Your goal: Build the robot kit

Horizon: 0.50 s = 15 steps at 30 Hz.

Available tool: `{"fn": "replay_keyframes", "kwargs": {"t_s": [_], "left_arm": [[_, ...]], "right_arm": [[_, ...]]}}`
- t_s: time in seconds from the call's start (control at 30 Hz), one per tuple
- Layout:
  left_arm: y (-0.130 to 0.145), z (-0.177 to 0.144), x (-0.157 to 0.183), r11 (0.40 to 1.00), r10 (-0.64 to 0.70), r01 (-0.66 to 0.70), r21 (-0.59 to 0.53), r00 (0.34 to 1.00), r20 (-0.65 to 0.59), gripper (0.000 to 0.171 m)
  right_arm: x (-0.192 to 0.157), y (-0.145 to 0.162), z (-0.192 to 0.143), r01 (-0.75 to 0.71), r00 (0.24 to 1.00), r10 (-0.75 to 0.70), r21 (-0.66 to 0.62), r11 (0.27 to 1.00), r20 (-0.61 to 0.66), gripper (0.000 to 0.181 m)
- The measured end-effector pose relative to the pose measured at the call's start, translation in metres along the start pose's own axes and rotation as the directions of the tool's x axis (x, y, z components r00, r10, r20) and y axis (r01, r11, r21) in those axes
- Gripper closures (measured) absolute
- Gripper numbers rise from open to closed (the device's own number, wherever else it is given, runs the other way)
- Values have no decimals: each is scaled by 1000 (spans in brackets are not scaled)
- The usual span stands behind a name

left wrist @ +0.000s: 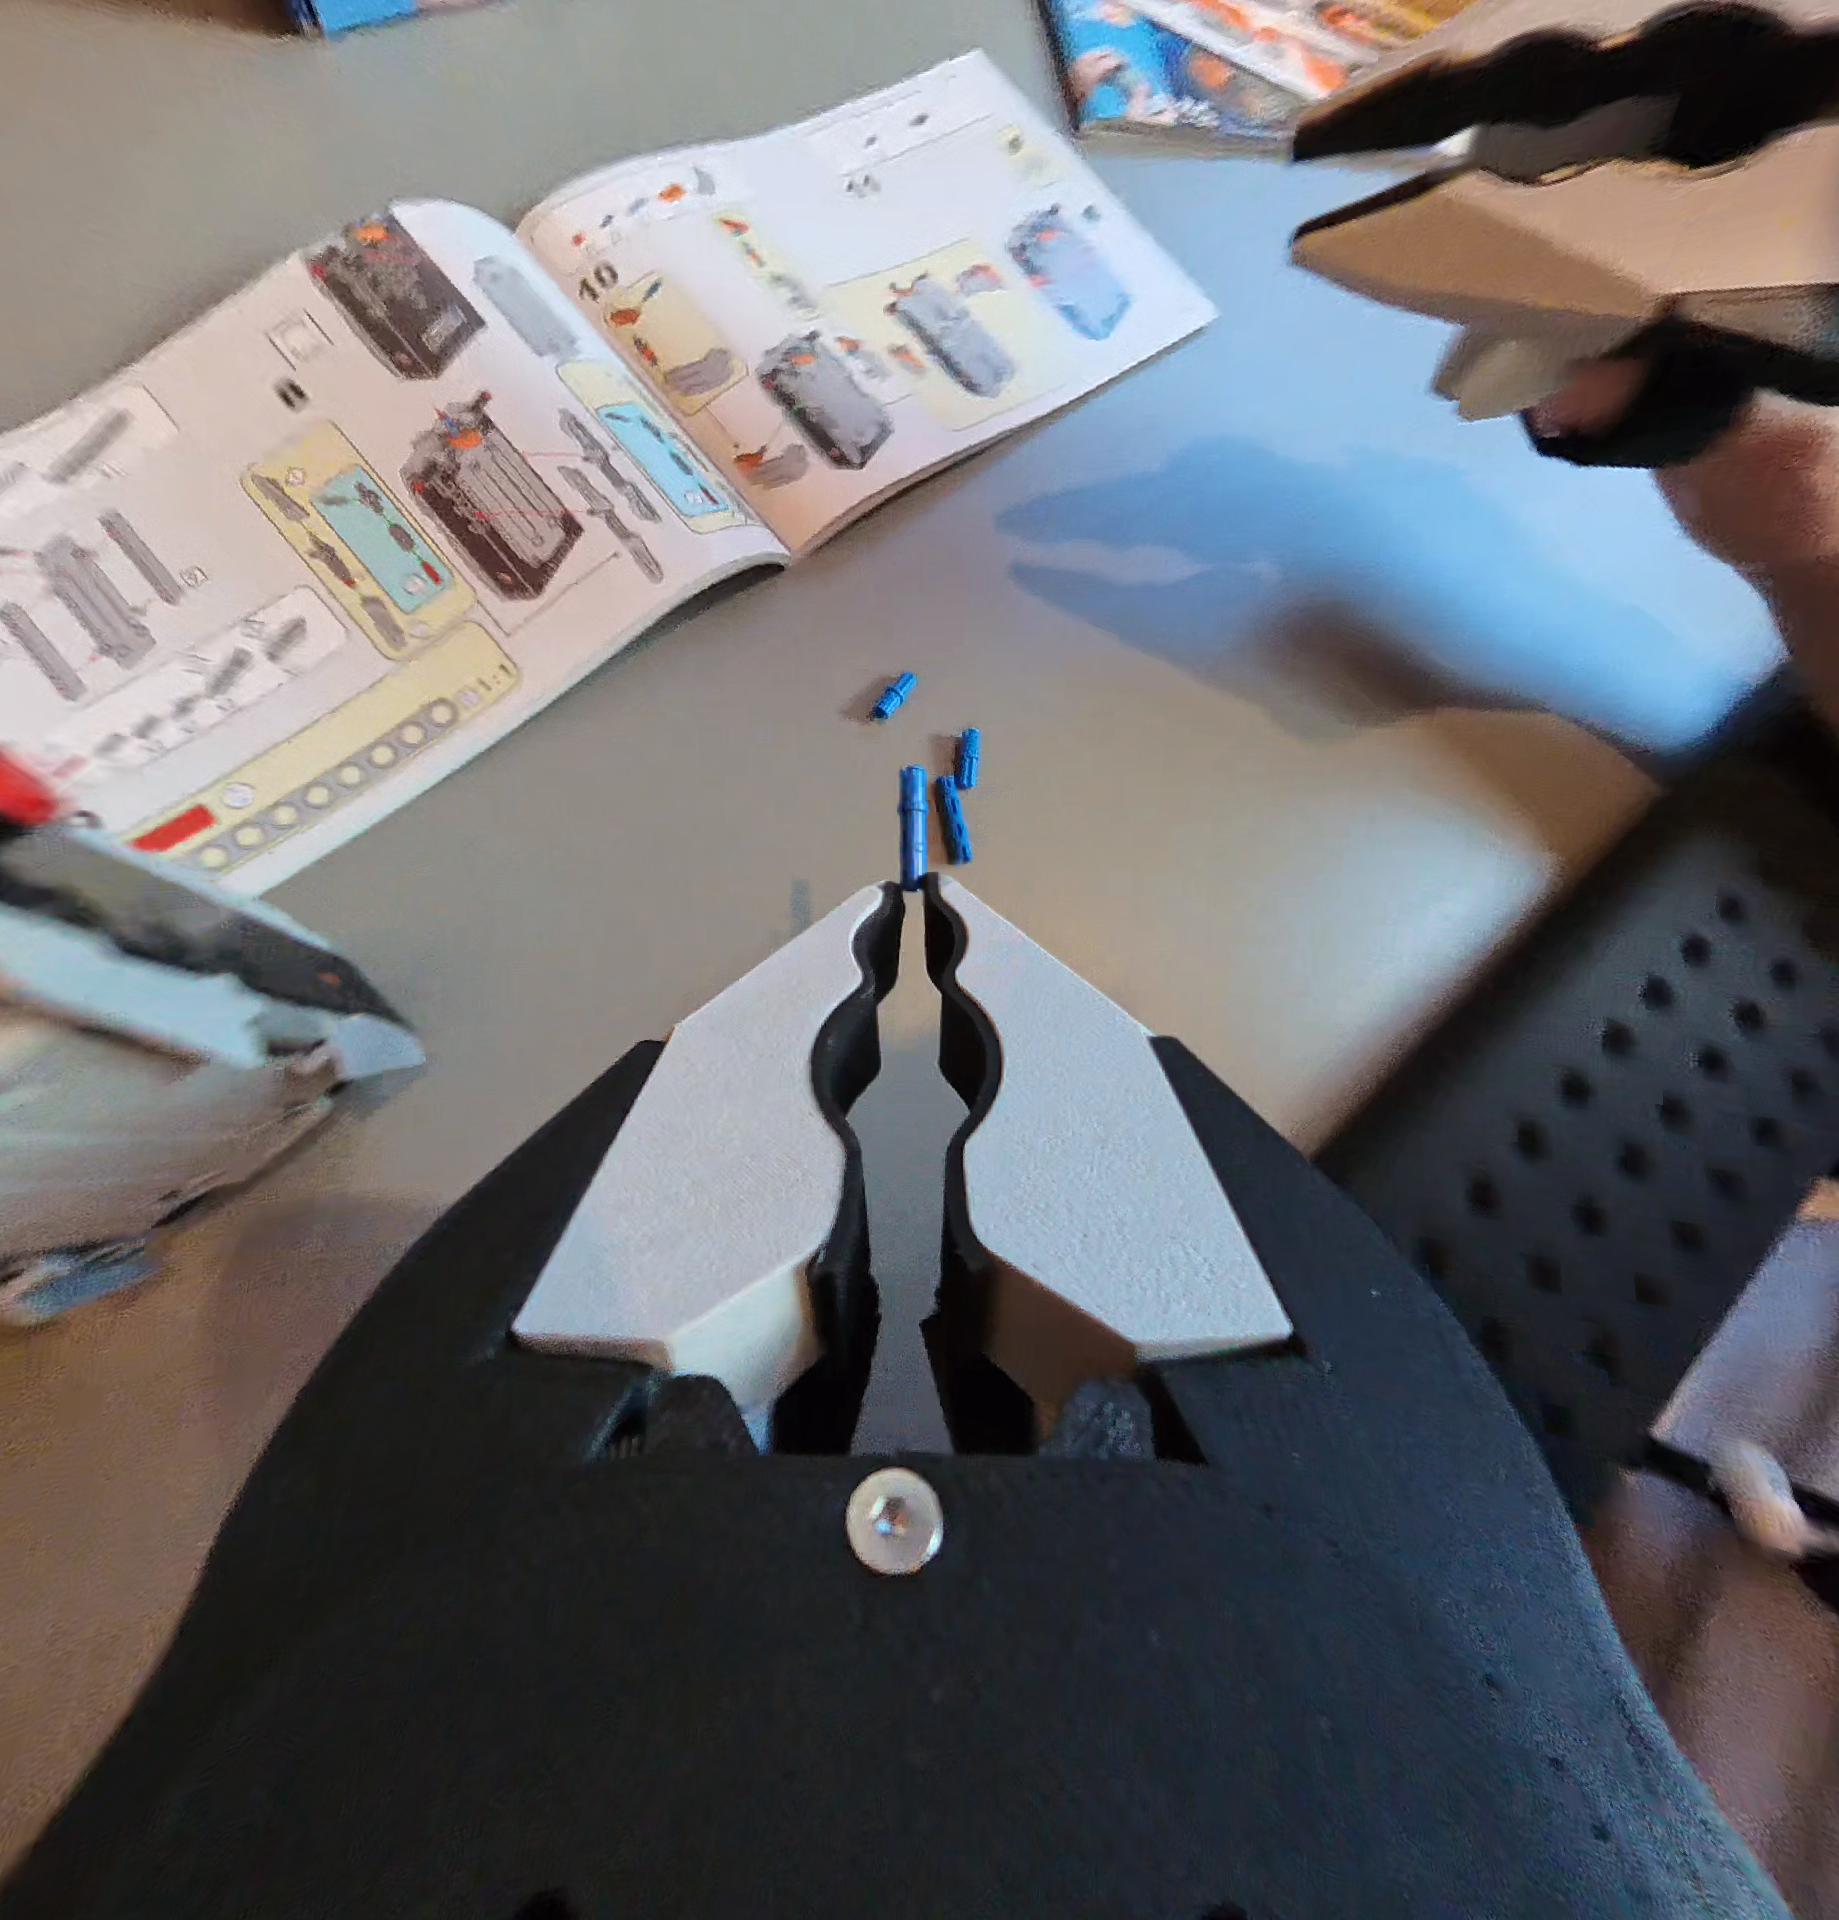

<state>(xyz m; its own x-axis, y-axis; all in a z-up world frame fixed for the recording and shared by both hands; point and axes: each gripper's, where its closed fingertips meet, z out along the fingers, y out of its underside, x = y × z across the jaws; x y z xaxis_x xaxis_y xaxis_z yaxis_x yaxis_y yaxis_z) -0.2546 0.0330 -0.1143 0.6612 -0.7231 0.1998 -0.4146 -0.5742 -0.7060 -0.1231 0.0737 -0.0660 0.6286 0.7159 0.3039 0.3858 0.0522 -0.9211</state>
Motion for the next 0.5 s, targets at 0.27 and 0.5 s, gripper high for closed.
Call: {"fn": "replay_keyframes", "kwargs": {"t_s": [0.27,0.5], "left_arm": [[11,40,4,985,-128,120,-122,990,-61,169],[17,52,8,979,-148,133,-157,985,-87,169]], "right_arm": [[9,-4,-7,-30,999,30,31,999,-14,168],[8,-7,-9,-24,1000,24,36,999,-9,168]]}}
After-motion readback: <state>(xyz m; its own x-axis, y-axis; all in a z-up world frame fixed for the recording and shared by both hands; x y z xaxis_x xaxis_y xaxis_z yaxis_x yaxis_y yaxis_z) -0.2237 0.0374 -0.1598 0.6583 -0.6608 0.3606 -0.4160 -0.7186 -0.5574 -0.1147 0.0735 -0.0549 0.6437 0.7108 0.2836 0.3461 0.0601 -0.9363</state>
